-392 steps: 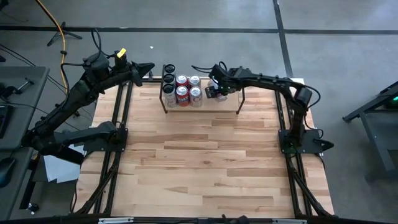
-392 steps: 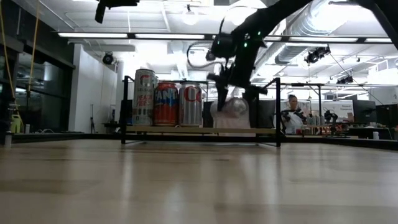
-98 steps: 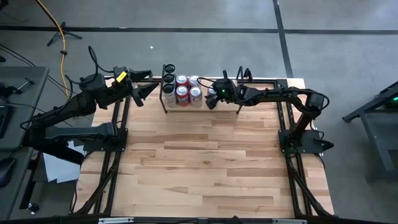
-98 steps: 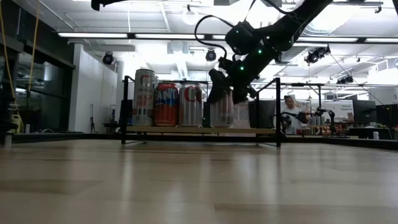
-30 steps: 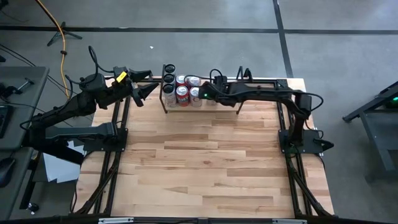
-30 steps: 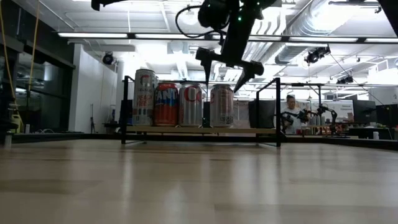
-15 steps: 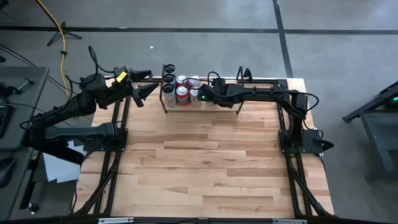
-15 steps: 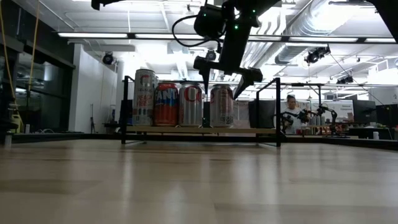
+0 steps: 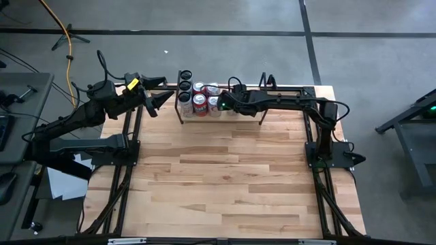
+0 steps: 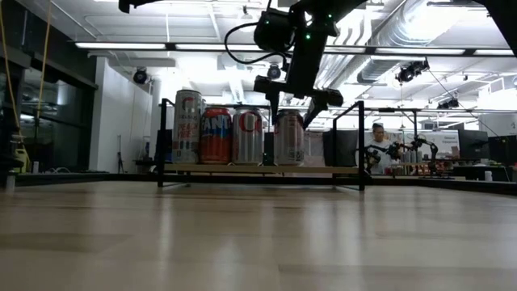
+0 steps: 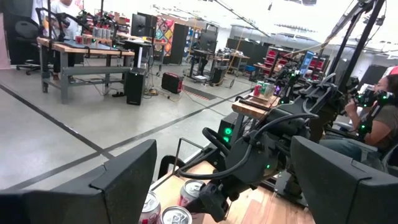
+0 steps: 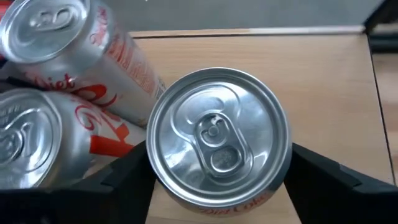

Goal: Place canned beverage on shelf
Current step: Put the silver soda can aligned with the other silver soda can on the shelf

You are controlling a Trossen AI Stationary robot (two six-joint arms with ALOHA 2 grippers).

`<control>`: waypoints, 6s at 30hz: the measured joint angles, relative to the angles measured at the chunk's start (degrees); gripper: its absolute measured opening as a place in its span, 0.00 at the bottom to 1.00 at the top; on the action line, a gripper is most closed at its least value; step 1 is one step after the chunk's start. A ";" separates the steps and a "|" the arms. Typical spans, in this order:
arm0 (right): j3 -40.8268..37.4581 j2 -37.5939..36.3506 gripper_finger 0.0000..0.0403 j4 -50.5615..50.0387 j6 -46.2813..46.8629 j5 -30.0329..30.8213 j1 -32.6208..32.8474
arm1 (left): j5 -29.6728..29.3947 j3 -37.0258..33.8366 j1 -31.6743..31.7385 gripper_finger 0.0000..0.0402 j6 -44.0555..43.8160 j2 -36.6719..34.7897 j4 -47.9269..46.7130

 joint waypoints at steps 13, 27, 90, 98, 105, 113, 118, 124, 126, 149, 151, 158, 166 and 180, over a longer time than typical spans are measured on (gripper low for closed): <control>-0.09 -2.37 0.70 0.38 -37.71 -11.03 -4.89 | -0.02 0.00 0.01 0.81 -0.55 -0.01 0.02; -1.64 -2.38 0.70 11.31 -58.36 -30.54 -13.44 | -0.22 0.00 0.02 0.81 -3.57 0.01 0.02; -18.81 -13.13 0.04 19.86 -52.05 -24.40 -3.82 | -4.50 0.00 -0.01 0.81 -3.04 0.01 0.00; -22.03 -12.70 0.00 30.83 -49.63 -28.24 -4.26 | -4.52 0.00 0.02 0.81 -3.52 0.20 0.00; -22.03 -12.65 0.00 35.64 -49.55 -27.57 -5.36 | -4.50 0.00 0.02 0.81 -3.92 0.38 -0.02; -22.09 -11.66 0.00 36.54 -49.54 -27.68 -6.41 | -4.52 0.00 0.02 0.81 -5.06 0.38 0.04; -22.03 -11.39 0.00 36.89 -49.57 -26.34 -7.42 | -4.52 0.00 0.00 0.81 -5.07 0.38 0.04; -22.03 -11.37 0.00 36.89 -50.61 -25.42 -9.11 | -4.52 0.00 -0.01 0.81 -5.05 0.38 0.04; -22.03 -11.37 0.00 36.91 -50.62 -25.51 -9.70 | -4.52 0.00 -0.01 0.81 -5.05 0.38 0.04; -22.03 -11.37 0.00 41.16 -52.17 -25.54 -13.85 | -4.52 0.00 0.02 0.81 -4.50 0.38 0.04; -22.03 -11.37 0.00 41.57 -52.17 -25.51 -14.16 | -4.52 0.00 0.02 0.81 -4.50 0.38 0.04; -22.03 -11.34 0.00 45.20 -53.39 -25.47 -14.60 | -4.52 0.00 0.02 0.81 -4.52 0.38 0.04; -22.03 -11.32 0.00 47.52 -53.05 -25.48 -14.58 | -4.52 0.00 0.02 0.81 -5.09 0.38 0.07; -21.99 -16.86 0.00 34.72 -46.18 -19.43 -14.86 | -4.55 0.00 0.02 0.81 -5.09 0.60 0.05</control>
